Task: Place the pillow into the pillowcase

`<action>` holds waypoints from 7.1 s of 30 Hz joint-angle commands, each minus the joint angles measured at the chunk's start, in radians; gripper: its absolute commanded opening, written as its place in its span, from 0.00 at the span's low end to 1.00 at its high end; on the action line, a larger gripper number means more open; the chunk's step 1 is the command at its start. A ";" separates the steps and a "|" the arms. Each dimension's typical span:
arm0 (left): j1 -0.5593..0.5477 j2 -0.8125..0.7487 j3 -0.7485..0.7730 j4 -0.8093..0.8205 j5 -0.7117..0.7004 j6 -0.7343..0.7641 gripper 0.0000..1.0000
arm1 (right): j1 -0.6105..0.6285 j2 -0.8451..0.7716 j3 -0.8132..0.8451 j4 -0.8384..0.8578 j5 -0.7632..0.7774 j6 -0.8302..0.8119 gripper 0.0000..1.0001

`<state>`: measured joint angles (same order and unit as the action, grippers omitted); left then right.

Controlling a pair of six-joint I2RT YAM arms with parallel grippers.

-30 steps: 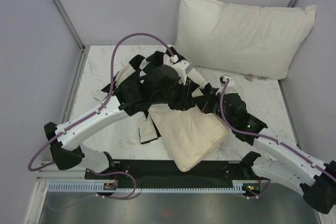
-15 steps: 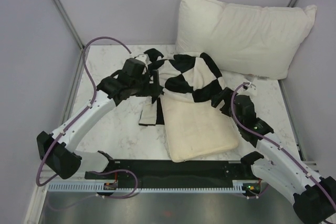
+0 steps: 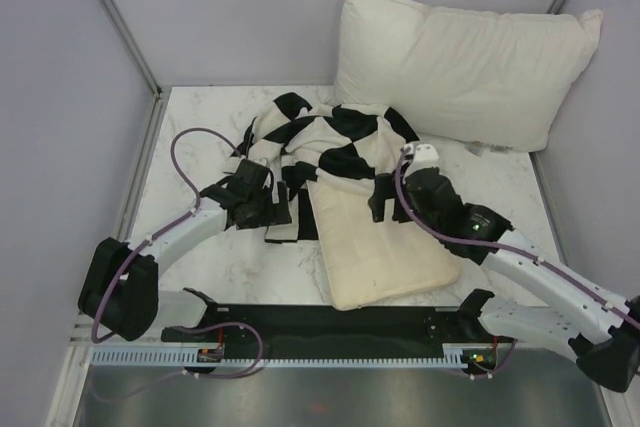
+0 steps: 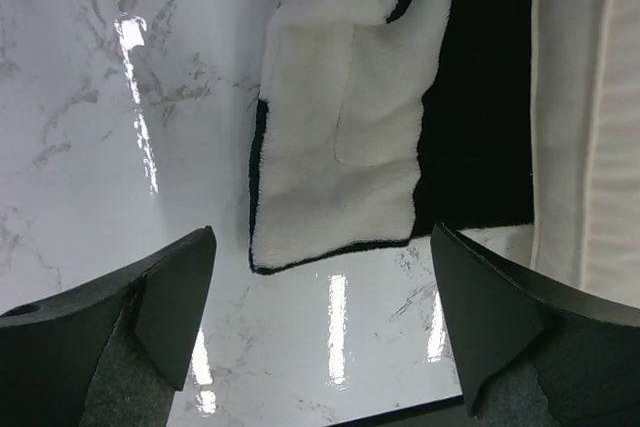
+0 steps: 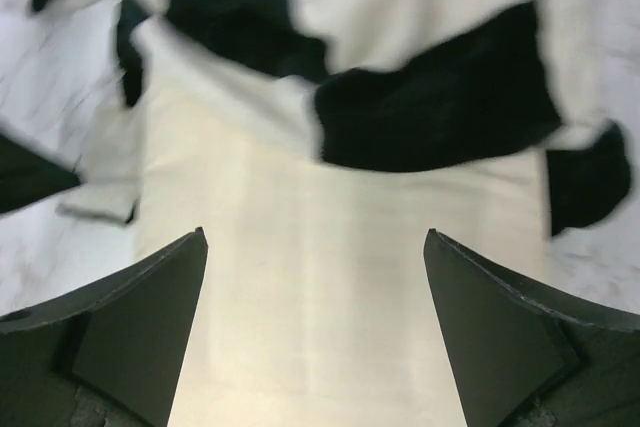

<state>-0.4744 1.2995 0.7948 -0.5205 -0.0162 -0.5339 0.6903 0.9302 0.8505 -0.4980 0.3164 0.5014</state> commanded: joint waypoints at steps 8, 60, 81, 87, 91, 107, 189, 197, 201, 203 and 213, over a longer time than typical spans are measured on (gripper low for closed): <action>0.003 0.148 -0.039 0.260 0.029 -0.077 0.94 | 0.538 0.359 0.177 -0.100 0.236 0.029 0.98; -0.349 -0.627 -0.200 -0.081 0.329 -0.275 0.02 | 0.261 0.563 0.481 -0.030 0.187 -0.185 0.00; -0.414 -0.663 0.161 -0.013 0.562 -0.377 0.02 | 0.206 0.743 0.476 0.179 0.015 -0.176 0.00; -0.414 -0.700 0.106 -0.087 0.484 -0.344 0.03 | 0.206 0.663 0.385 0.214 -0.051 -0.193 0.34; -0.414 -0.683 0.018 -0.240 0.255 -0.293 0.25 | 0.206 0.465 0.243 0.216 -0.091 -0.189 0.66; -0.414 -0.482 -0.164 -0.118 -0.082 -0.324 1.00 | 0.094 0.160 -0.036 0.141 -0.180 -0.159 0.87; 0.146 -0.721 -0.316 0.031 0.243 -0.241 0.02 | -0.267 0.443 -0.266 0.454 -0.454 0.040 0.00; 0.146 -0.689 -0.048 -0.024 0.433 -0.256 0.02 | -0.253 0.027 -0.043 0.118 -0.451 0.025 0.00; 0.146 -0.614 0.246 -0.081 0.525 -0.282 0.02 | -0.256 0.051 0.323 -0.049 -0.462 -0.015 0.00; 0.146 -0.570 0.391 -0.084 0.538 -0.291 0.02 | -0.256 0.093 0.500 -0.115 -0.461 -0.023 0.00; 0.146 -0.453 0.840 -0.148 0.518 -0.273 0.02 | -0.256 0.212 0.895 -0.217 -0.448 -0.018 0.00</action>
<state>-0.3283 0.8314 1.5352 -0.7109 0.4511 -0.8055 0.4309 1.1172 1.6707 -0.7216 -0.1314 0.4824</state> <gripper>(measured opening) 0.047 0.022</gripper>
